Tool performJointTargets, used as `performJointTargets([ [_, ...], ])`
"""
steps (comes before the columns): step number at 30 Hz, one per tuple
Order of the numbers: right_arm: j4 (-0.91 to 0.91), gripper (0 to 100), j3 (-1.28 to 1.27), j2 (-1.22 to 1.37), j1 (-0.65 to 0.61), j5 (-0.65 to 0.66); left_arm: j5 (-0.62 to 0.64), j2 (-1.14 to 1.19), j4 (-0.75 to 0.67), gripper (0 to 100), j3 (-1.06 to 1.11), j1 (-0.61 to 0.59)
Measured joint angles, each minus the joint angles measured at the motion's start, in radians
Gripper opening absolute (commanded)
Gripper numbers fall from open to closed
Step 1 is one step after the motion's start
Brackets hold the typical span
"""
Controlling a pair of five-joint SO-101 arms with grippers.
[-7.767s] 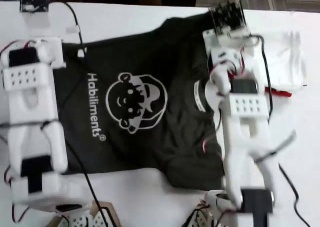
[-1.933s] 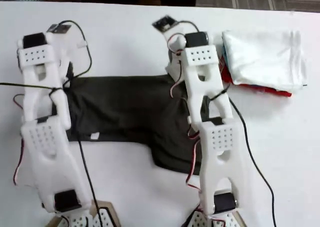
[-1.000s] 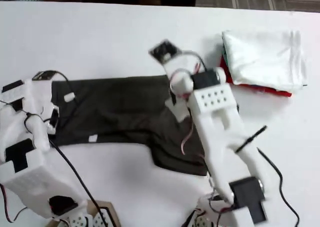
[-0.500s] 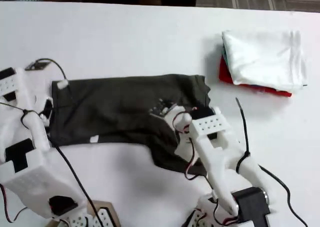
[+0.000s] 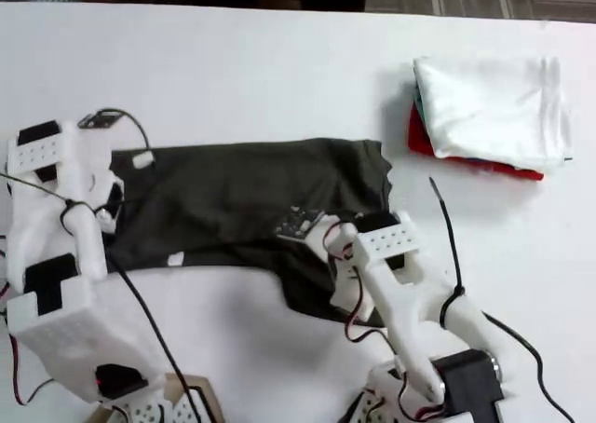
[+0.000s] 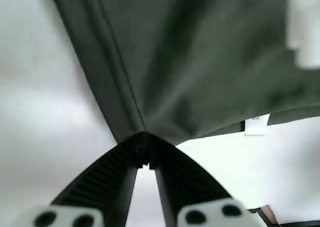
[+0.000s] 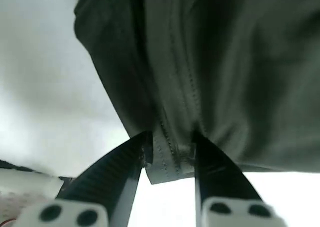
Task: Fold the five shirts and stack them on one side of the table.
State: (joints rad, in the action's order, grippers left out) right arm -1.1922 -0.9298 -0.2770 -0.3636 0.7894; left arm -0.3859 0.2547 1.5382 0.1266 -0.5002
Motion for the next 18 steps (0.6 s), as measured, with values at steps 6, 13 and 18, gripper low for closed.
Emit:
performJointTargets([
  [6, 0.035, 2.9, 0.000, 0.000, 0.005, 0.000, 0.000, 0.000, -0.003, 2, 0.000, -0.002],
  [13, 0.040, 1.9, 0.000, 0.000, 0.052, 0.000, 0.000, 0.000, -0.003, 2, 0.000, -0.002],
  [18, 0.038, 1.9, 0.034, 0.000, 0.127, 0.006, 0.000, 0.000, -0.003, 2, 0.000, -0.002],
])
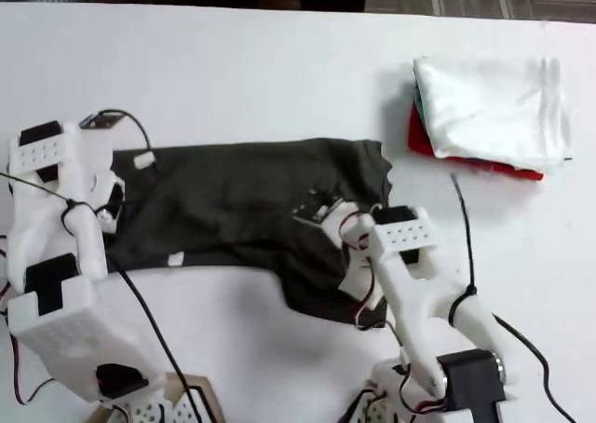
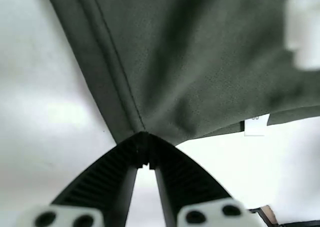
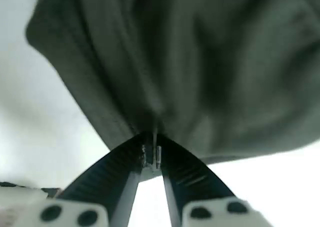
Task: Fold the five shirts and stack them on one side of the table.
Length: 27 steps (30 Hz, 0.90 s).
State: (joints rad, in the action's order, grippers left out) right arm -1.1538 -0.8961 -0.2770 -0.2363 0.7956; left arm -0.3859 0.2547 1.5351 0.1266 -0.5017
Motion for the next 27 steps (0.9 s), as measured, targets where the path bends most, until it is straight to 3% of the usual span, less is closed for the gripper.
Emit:
performJointTargets([
  [6, -0.048, 2.8, 0.034, 0.000, 0.044, 0.058, 0.000, 0.000, 0.000, 2, 0.000, 0.002],
  [12, -0.118, 16.1, 0.034, 0.000, 0.028, 0.052, 0.000, 0.000, -0.023, 2, 0.003, 0.000],
  [27, -0.072, 16.5, 0.006, 0.000, 0.029, 0.044, 0.000, 0.000, -0.029, 2, 0.037, 0.000],
])
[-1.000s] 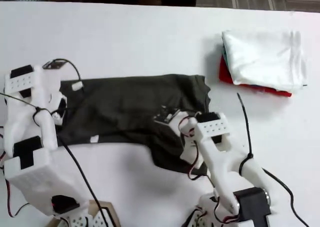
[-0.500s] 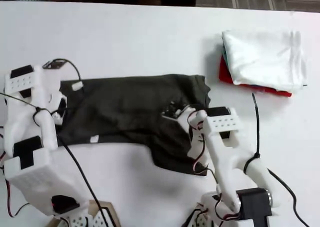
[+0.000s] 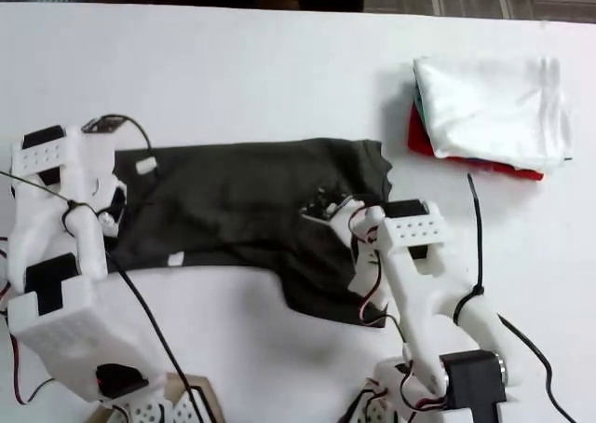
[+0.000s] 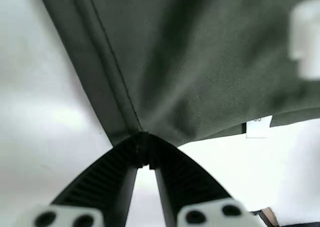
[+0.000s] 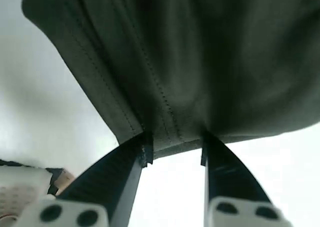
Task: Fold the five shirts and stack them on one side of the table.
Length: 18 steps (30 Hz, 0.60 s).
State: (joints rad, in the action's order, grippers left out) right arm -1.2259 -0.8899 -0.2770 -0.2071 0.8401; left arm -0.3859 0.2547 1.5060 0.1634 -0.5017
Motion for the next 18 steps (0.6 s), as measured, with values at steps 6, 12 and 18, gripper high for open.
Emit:
performJointTargets([
  [6, 0.058, 12.8, -0.054, -0.003, -0.002, 0.000, 0.000, 0.000, 0.000, 2, 0.000, 0.000],
  [12, 0.091, 2.5, -0.055, -0.009, 0.003, 0.000, 0.000, 0.000, 0.000, 2, 0.000, 0.000],
  [18, 0.092, 1.9, -0.040, -0.009, 0.055, 0.000, 0.000, 0.000, 0.000, 2, 0.000, 0.000],
])
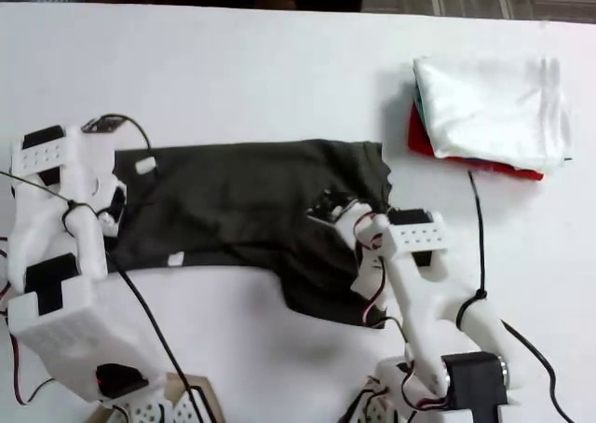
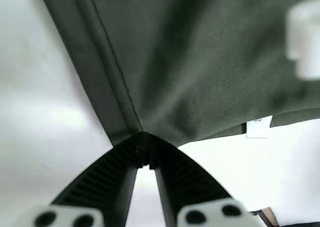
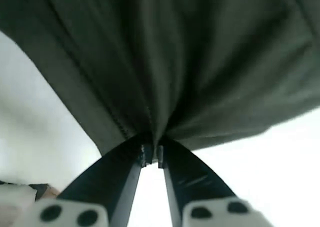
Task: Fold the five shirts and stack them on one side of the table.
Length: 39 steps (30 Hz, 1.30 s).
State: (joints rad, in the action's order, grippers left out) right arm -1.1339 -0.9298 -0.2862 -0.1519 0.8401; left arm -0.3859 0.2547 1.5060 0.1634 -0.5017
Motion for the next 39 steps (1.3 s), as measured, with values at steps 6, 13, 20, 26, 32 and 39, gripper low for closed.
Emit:
performJointTargets([
  [6, -0.043, 1.9, 0.094, 0.000, 0.084, 0.000, 0.000, 0.000, 0.000, 2, 0.000, 0.000],
  [13, -0.201, 1.9, 0.204, 0.000, 0.089, 0.000, 0.000, 0.000, 0.000, 2, 0.000, 0.000],
  [20, -0.331, 1.9, 0.207, -0.152, 0.089, 0.000, 0.000, 0.000, 0.000, 2, 0.000, 0.000],
  [26, -0.321, 1.9, 0.080, -0.281, 0.080, 0.000, 0.000, 0.000, 0.000, 2, 0.000, 0.003],
  [32, -0.187, 4.4, -0.081, -0.290, 0.000, 0.000, 0.000, 0.000, 0.000, 2, 0.000, 0.003],
  [39, -0.199, 22.3, -0.066, -0.302, -0.002, 0.002, 0.000, 0.000, 0.000, 2, 0.000, 0.003],
])
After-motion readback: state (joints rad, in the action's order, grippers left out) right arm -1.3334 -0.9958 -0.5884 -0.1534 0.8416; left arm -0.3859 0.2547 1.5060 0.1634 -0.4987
